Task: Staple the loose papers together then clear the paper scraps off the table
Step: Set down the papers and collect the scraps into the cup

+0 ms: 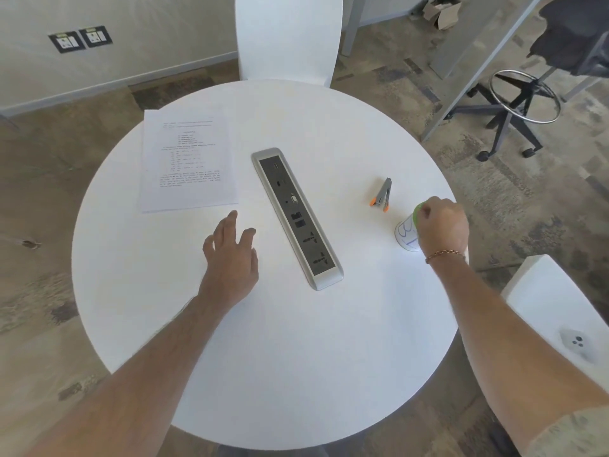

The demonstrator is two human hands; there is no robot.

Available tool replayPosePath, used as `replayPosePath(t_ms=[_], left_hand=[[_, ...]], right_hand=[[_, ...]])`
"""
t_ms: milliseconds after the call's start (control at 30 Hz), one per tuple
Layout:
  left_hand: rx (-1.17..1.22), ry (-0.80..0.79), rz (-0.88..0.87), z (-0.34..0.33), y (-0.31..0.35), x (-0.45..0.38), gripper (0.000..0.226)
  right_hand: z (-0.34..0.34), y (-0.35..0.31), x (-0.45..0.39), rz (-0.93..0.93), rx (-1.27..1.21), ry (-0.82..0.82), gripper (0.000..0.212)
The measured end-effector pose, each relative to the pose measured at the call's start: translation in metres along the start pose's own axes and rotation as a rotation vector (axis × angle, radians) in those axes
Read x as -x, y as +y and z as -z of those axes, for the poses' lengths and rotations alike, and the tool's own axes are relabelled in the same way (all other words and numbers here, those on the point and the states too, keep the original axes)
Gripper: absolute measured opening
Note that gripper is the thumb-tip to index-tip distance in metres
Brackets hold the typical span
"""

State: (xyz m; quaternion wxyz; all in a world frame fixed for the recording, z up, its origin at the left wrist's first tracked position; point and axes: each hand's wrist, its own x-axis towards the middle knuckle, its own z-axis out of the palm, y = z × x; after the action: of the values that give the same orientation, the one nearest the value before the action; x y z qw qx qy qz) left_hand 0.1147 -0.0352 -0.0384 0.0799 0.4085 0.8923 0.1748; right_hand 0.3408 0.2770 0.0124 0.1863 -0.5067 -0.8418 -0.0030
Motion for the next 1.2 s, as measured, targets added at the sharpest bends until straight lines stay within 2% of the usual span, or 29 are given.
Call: replayPosePath(t_ms=[100, 200, 400, 567, 733, 900, 1200], left_hand=[[-0.009, -0.009, 0.01, 0.001, -0.008, 0.004, 0.038], [-0.016, -0.01, 0.003, 0.004, -0.016, 0.008, 0.037], [-0.044, -0.024, -0.003, 0.005, -0.038, 0.017, 0.036], [-0.046, -0.044, -0.005, 0.005, -0.059, 0.033, 0.038], [-0.039, -0.041, 0.002, 0.01, -0.077, 0.045, 0.038], [-0.02, -0.038, 0.002, 0.014, -0.084, 0.053, 0.038], [-0.031, -0.027, -0.026, 0.021, -0.09, 0.059, 0.038]], right_hand=[[-0.015, -0.041, 0.032, 0.125, -0.098, 0.081, 0.01], [-0.029, -0.088, 0.072, 0.163, -0.219, 0.05, 0.01], [-0.045, -0.162, 0.147, 0.228, -0.411, -0.12, 0.013], [-0.053, -0.202, 0.207, 0.349, -0.47, -0.373, 0.012], [-0.056, -0.219, 0.238, 0.282, -0.429, -0.504, 0.013], [-0.054, -0.225, 0.247, 0.195, -0.367, -0.523, 0.007], [-0.053, -0.235, 0.246, 0.162, -0.335, -0.554, 0.022]])
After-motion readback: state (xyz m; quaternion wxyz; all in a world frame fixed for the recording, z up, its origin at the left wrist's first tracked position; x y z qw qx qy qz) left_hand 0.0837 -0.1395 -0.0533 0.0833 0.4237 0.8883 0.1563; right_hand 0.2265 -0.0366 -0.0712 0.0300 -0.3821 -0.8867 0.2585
